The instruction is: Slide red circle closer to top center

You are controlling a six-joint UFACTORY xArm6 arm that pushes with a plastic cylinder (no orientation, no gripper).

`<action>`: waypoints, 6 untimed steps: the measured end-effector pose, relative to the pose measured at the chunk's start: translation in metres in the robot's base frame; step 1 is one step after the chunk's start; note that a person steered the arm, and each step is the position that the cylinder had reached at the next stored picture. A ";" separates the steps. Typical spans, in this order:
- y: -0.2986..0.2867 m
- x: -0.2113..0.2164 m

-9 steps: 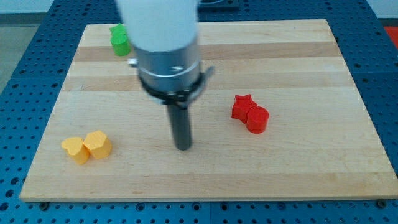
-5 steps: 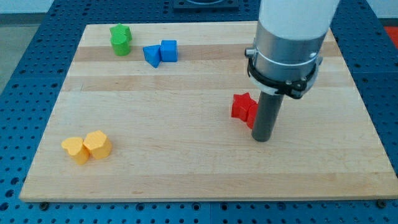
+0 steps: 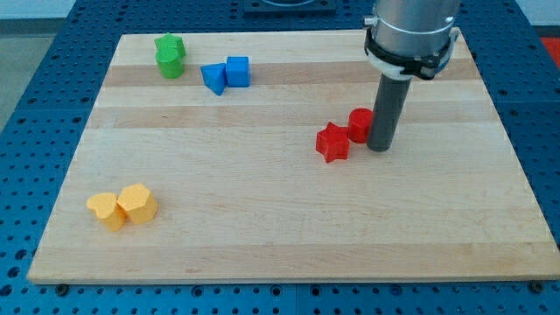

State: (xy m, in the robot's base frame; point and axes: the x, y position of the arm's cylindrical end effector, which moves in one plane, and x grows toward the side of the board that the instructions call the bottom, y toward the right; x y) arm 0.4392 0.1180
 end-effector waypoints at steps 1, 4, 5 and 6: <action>0.000 -0.017; -0.038 -0.036; -0.057 -0.036; -0.074 -0.041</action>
State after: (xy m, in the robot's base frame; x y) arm 0.3981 0.0438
